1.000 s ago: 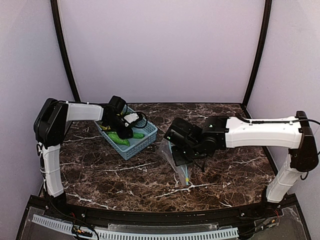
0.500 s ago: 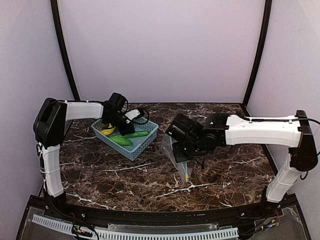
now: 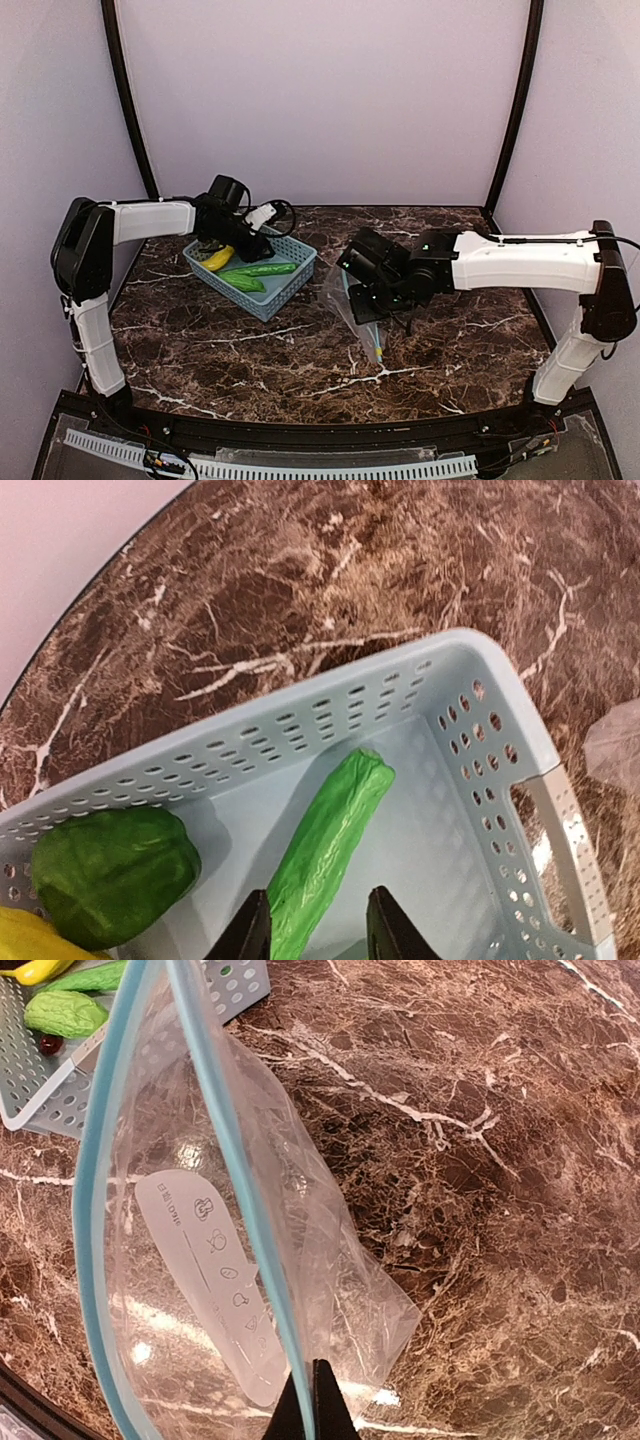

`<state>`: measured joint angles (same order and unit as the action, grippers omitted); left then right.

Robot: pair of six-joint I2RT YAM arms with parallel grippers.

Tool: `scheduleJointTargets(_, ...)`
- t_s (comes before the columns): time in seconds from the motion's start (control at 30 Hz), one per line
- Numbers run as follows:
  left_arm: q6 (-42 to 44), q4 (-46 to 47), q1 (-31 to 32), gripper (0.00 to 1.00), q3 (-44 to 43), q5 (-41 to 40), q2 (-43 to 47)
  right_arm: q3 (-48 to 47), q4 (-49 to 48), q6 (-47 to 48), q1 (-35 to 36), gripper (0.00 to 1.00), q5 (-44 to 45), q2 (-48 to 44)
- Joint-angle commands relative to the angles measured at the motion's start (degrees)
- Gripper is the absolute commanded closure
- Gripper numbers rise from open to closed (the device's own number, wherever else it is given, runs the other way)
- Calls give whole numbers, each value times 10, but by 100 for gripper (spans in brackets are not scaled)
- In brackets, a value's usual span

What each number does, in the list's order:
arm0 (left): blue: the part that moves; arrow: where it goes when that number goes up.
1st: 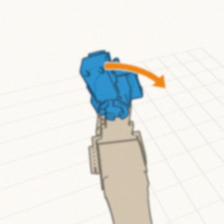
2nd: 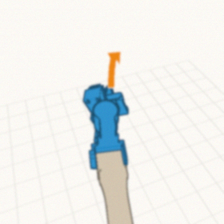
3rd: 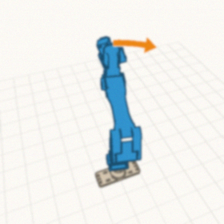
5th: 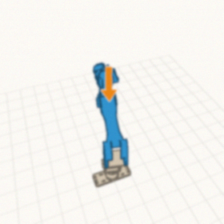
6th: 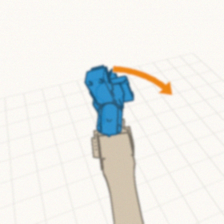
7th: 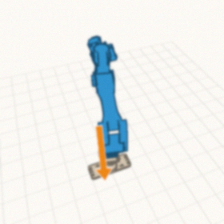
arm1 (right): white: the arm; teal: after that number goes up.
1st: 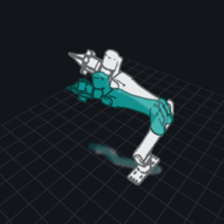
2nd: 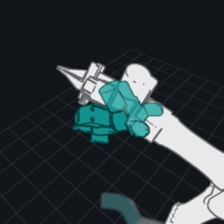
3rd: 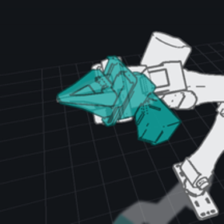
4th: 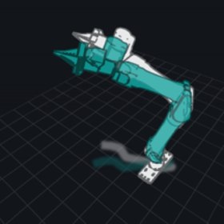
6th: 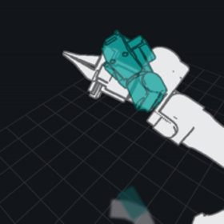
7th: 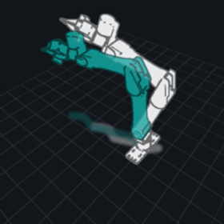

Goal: Place the food in the zip-top bag and seal the zipper
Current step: Pick up the fake vegetable from the bin.

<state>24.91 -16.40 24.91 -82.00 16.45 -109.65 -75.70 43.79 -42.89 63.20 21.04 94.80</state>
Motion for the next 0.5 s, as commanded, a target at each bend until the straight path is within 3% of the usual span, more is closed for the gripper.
scheduleJointTargets(0.0,18,-42,-4,64,12,-8,-32,14,-19,13,-9,100,-9,-20)
scheduleJointTargets(0.2,15,-39,-5,54,22,-27,-36,14,-25,26,-14,100,-15,-24)
scheduleJointTargets(0.47,38,-55,-14,49,15,-50,-46,9,-34,35,-16,100,-20,-25)
